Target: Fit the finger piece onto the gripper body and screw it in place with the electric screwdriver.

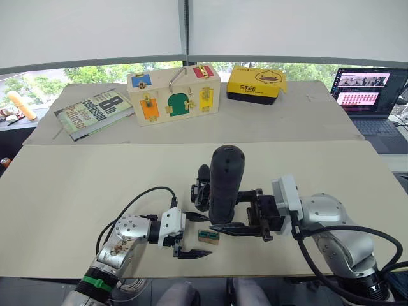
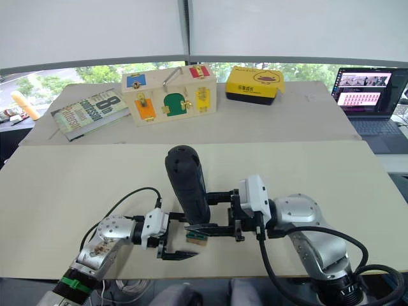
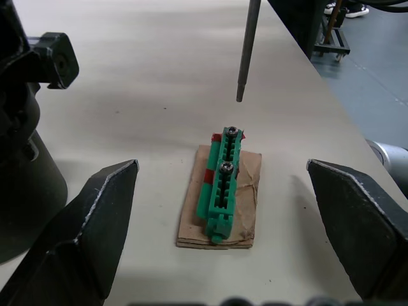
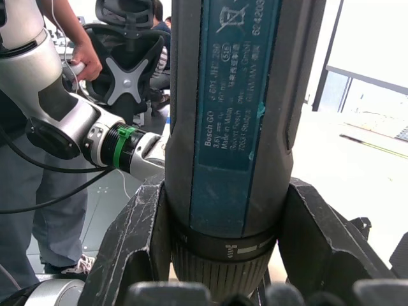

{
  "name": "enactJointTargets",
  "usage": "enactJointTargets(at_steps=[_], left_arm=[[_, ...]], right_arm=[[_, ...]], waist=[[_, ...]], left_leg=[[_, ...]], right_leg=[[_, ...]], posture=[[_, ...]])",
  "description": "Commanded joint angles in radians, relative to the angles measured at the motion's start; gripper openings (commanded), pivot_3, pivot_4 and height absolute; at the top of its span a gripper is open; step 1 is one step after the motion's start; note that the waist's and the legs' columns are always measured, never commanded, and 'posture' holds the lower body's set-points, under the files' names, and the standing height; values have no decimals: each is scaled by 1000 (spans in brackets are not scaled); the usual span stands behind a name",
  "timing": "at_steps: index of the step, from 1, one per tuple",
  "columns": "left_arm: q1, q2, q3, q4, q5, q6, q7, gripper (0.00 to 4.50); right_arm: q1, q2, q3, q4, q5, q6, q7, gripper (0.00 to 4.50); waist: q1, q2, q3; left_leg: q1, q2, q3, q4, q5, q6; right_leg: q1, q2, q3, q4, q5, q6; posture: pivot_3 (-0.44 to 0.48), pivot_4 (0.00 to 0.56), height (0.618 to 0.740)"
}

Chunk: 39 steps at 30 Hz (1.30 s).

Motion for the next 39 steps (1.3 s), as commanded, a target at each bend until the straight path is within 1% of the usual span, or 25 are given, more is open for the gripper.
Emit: enactJointTargets(at_steps=[1,17,39], left_arm=[[32,17,-28,37,24,18,-3,4500],[34,21,-29,-28,11,81,24,4500],[25,24,-24,-42,2,101,36,4500]], right_arm=[[-19,4,-8,-21,17,-50,-4,1912],[-25,-4,28,7,4,-81,-9,1912],[-15,-14,39,33,-12,-112,11,1912]], waist=[[-1,0,0],[0,0,0],[0,0,0]], left_leg=[[0,0,0,0,0,0],[0,0,0,-1,0,0],[0,0,0,-1,0,0]], right_leg=[[0,0,0,0,0,0],[0,0,0,0,0,0],[0,0,0,-1,0,0]], posture=[[0,150,740],[0,150,740],[0,150,740]])
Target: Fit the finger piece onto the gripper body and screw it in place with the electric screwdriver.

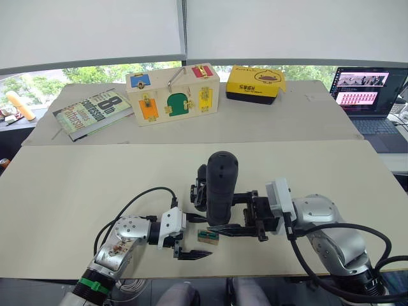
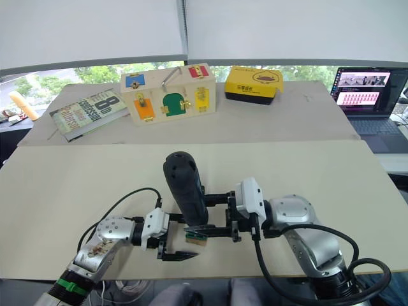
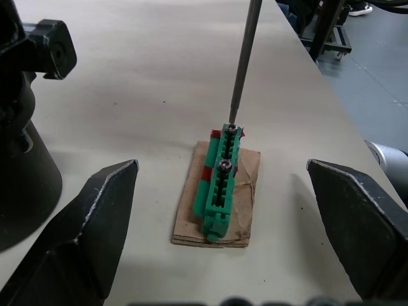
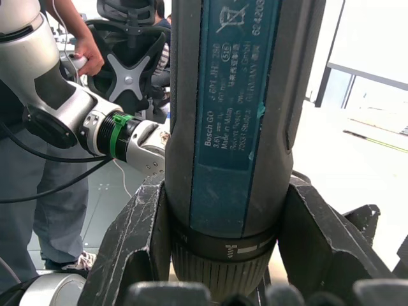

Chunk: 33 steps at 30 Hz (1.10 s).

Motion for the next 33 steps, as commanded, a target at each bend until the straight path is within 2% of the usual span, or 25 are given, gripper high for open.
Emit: enactJointTargets(at_steps=[1,33], left_arm=[[20,6,-23,17,10,23,-1,4500],[24,-7,-24,98,23,-48,1,4500]], right_arm=[[-10,-6,-10,-23,9,-39,5,1912],[-20,1,9,-14,-7,-45,12,1912]], waist=[[0,0,0],[1,0,0]], left_leg=[[0,0,0,0,0,0],[0,0,0,0,0,0]], right_leg=[[0,0,0,0,0,0],[1,0,0,0,0,0]], posture=[[0,150,740],[0,150,740]])
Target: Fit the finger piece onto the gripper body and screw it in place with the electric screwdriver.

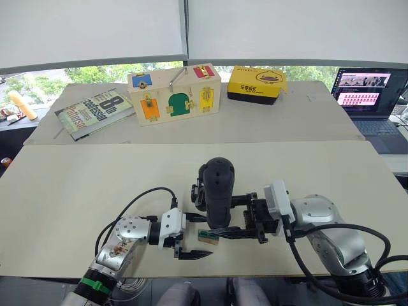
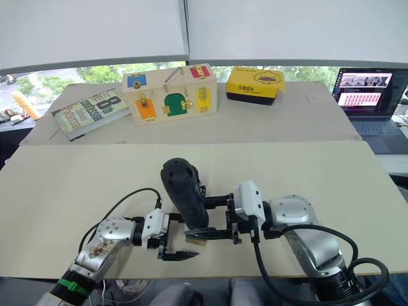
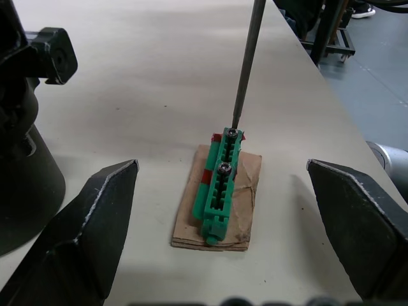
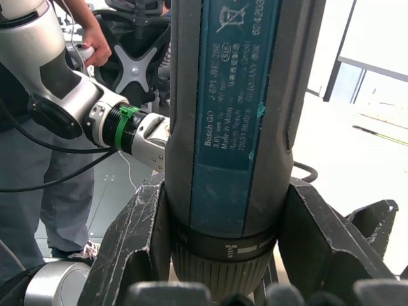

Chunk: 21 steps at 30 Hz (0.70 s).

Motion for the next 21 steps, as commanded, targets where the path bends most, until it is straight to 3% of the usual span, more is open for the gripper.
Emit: enactJointTargets(at_steps=[1,21], left_arm=[[26,3,-24,55,23,13,1,4500],[25,-4,-28,53,23,16,7,4500]], right_arm=[[-21,8,-6,-19,13,-39,-2,1912],[-32,-19,-12,-30,44,-6,14,1912]], waist=[[0,0,0],[1,0,0]], left_leg=[[0,0,0,0,0,0],[0,0,0,0,0,0]], right_leg=[[0,0,0,0,0,0],[0,0,0,0,0,0]], posture=[[0,150,740],[0,150,740]])
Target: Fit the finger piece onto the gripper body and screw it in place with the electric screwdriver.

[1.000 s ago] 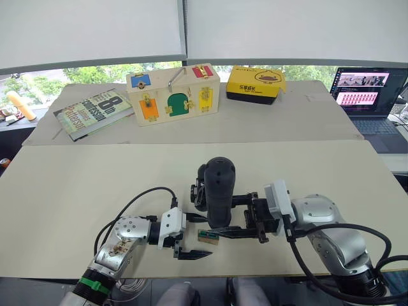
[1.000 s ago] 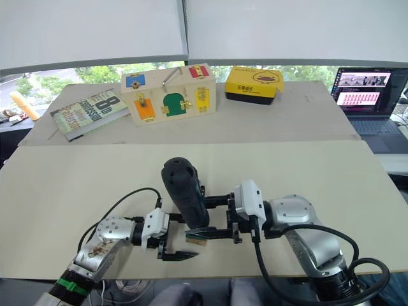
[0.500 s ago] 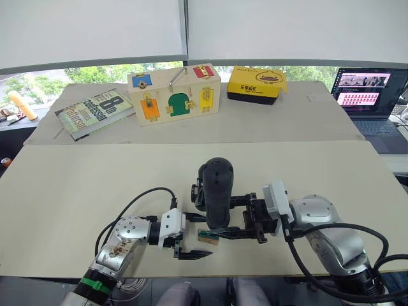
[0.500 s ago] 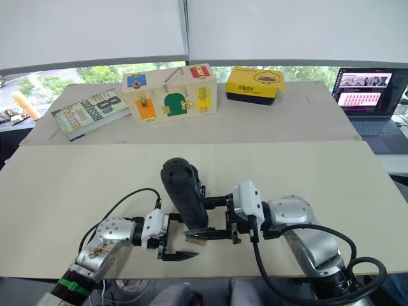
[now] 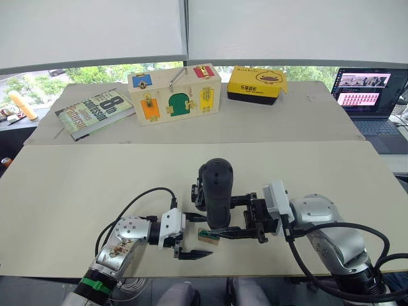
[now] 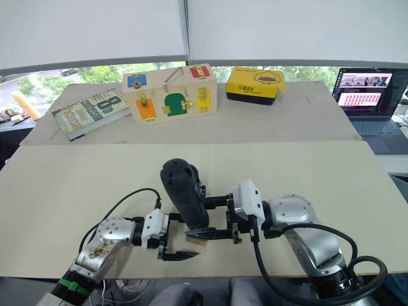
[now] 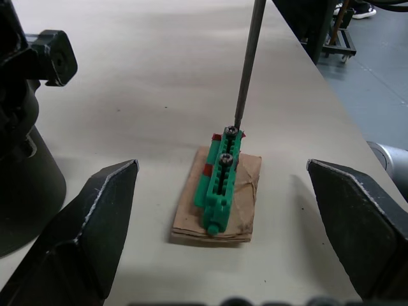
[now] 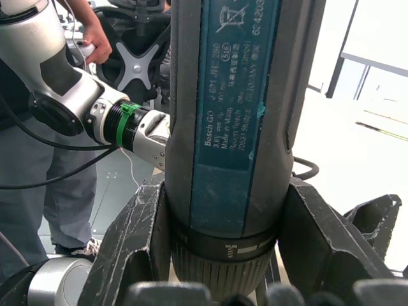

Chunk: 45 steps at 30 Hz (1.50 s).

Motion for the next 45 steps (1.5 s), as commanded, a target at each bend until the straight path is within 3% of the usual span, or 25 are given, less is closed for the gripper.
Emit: enactJointTargets(at_steps=[1,45], left_arm=[[26,0,-25,47,23,25,7,4500],[30,0,-25,30,21,35,18,4500]], right_arm=[[-25,-7,-17,-39,43,-5,6,1912],[-49,-33,0,-49,84,40,9,1912]], waist=[[0,0,0],[1,0,0]], left_leg=[[0,0,0,0,0,0],[0,0,0,0,0,0]], right_leg=[[0,0,0,0,0,0],[0,0,0,-1,0,0]], posture=[[0,150,740],[0,150,740]])
